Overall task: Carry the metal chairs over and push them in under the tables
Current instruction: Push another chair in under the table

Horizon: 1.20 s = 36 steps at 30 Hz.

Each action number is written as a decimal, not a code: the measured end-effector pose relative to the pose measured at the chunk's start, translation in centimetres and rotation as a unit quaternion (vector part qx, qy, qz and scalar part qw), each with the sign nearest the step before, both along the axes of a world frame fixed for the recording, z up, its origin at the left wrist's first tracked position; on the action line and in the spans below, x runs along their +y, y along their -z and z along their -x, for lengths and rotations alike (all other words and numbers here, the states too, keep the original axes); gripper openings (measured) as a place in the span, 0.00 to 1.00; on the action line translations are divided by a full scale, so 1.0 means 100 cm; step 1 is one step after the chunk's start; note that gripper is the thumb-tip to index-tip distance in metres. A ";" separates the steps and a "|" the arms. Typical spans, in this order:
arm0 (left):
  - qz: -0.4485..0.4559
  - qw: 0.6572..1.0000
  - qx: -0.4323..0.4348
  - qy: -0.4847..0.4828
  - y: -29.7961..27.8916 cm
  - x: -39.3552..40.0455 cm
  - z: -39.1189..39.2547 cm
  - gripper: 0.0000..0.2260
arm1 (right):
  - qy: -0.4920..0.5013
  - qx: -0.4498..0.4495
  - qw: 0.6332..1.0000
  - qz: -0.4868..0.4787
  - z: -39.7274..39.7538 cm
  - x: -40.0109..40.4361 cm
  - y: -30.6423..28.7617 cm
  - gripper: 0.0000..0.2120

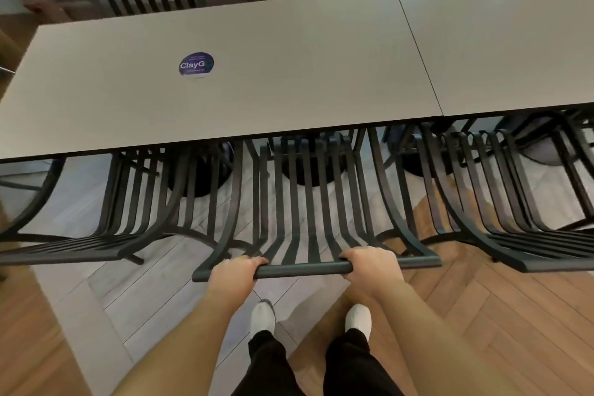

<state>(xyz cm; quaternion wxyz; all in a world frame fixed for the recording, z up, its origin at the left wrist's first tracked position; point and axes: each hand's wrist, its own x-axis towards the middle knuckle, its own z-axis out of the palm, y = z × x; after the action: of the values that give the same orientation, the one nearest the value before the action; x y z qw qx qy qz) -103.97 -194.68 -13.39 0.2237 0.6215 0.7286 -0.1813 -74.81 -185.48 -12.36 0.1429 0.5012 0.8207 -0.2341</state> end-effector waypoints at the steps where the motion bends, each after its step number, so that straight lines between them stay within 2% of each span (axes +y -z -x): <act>1: 0.000 1.000 0.003 -0.002 0.000 0.006 -0.002 0.22 | 0.002 0.001 1.000 0.001 -0.001 0.005 0.000 0.15; 14: -0.019 1.000 0.010 -0.001 0.009 0.077 -0.001 0.22 | -0.003 -0.012 1.000 0.025 0.004 0.078 0.003 0.15; 24: -0.036 0.999 0.013 -0.009 0.012 0.077 -0.003 0.22 | -0.014 -0.022 0.999 0.020 0.002 0.083 0.014 0.21; 36: -0.030 0.999 0.016 0.008 0.007 0.077 -0.020 0.22 | -0.025 -0.045 0.998 0.021 -0.013 0.091 0.016 0.21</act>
<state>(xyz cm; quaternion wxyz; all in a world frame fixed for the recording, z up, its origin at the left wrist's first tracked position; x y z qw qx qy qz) -102.00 -186.99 -14.12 0.1915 0.6308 0.7322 -0.1709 -73.52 -176.34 -13.97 0.1960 0.4878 0.8205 -0.2243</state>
